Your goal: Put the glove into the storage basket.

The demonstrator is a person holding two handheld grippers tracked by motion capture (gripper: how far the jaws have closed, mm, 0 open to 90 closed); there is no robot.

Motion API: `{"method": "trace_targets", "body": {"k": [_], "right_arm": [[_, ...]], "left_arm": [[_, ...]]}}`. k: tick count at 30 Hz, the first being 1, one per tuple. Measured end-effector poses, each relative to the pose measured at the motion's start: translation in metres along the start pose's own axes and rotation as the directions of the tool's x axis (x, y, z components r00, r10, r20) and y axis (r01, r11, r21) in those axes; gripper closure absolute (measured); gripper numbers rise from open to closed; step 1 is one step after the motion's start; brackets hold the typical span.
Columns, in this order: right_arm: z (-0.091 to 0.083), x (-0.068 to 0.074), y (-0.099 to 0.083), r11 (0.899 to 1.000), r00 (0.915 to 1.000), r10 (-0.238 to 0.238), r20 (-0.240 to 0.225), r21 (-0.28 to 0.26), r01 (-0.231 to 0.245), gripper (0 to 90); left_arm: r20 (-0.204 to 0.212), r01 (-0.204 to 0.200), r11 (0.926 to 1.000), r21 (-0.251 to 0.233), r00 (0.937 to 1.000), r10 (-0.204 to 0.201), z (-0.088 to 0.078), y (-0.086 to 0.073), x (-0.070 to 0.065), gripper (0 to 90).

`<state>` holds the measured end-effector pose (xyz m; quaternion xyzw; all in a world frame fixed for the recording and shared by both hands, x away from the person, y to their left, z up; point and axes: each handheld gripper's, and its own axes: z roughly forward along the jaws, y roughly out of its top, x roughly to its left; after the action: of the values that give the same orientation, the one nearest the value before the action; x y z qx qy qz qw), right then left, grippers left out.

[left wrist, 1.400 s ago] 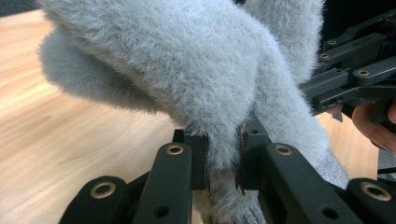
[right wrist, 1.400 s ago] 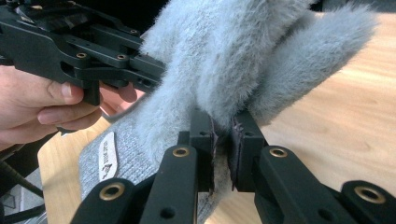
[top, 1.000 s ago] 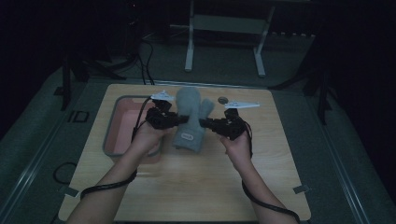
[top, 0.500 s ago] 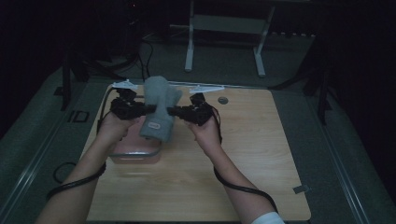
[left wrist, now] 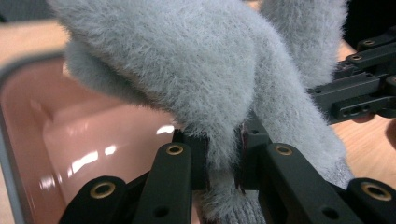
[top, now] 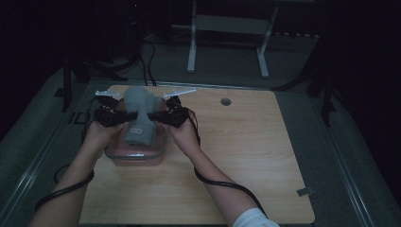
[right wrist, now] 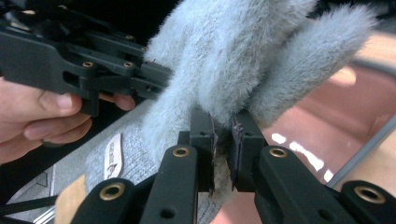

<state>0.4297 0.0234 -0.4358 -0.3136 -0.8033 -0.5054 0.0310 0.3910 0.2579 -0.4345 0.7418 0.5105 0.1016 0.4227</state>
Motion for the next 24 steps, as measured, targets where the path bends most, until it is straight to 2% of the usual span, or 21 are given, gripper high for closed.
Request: {"method": "trace_targets", "body": {"k": [5,9,12,16,17,18,19,21,22,23,24], "right_arm": [[0.024,-0.01,-0.018,0.997,0.9985,0.043,0.033,0.064,-0.045,81.9],[0.041,-0.014,-0.025,0.991,0.9964,0.037,0.076,0.122,-0.046,81.9],[0.052,-0.014,-0.027,0.985,0.9927,0.016,0.12,0.171,-0.036,81.8],[0.063,-0.016,-0.031,0.974,0.9873,0.015,0.158,0.223,-0.051,80.3],[0.063,-0.016,-0.031,0.974,0.9873,0.015,0.158,0.223,-0.051,80.3],[0.066,-0.016,-0.031,0.969,0.9858,0.014,0.167,0.24,-0.055,78.5],[0.067,-0.016,-0.032,0.967,0.9828,0.007,0.185,0.247,-0.053,76.7],[0.065,-0.016,-0.031,0.969,0.9832,0.012,0.182,0.242,-0.057,73.2],[0.062,-0.016,-0.03,0.972,0.9822,0.008,0.188,0.229,-0.051,71.5],[0.057,-0.016,-0.028,0.977,0.9835,0.01,0.181,0.206,-0.048,70.0],[0.053,-0.016,-0.027,0.98,0.9856,0.02,0.168,0.193,-0.053,67.1]], "left_arm": [[-0.04,0.024,0.997,0.074,0.999,-0.021,0.022,-0.014,0.01,78.9],[-0.087,0.049,0.9894,0.137,0.9955,-0.037,0.036,-0.018,0.014,78.8],[-0.131,0.072,0.9775,0.198,0.9902,-0.047,0.047,-0.02,0.015,78.6],[-0.171,0.076,0.9581,0.276,0.9848,-0.029,0.06,-0.02,0.016,78.2],[-0.171,0.076,0.9581,0.276,0.9848,-0.029,0.06,-0.02,0.016,78.2],[-0.179,0.075,0.9541,0.29,0.9836,-0.023,0.063,-0.021,0.016,78.2],[-0.189,0.071,0.9493,0.306,0.9819,-0.013,0.066,-0.021,0.016,77.8],[-0.19,0.065,0.9436,0.324,0.9818,-0.003,0.071,-0.021,0.016,76.8],[-0.206,0.058,0.9394,0.338,0.9785,0.013,0.075,-0.021,0.015,76.4],[-0.206,0.053,0.9355,0.349,0.9783,0.022,0.078,-0.022,0.015,74.2],[-0.204,0.058,0.9366,0.346,0.9788,0.015,0.08,-0.022,0.016,71.6]]}}
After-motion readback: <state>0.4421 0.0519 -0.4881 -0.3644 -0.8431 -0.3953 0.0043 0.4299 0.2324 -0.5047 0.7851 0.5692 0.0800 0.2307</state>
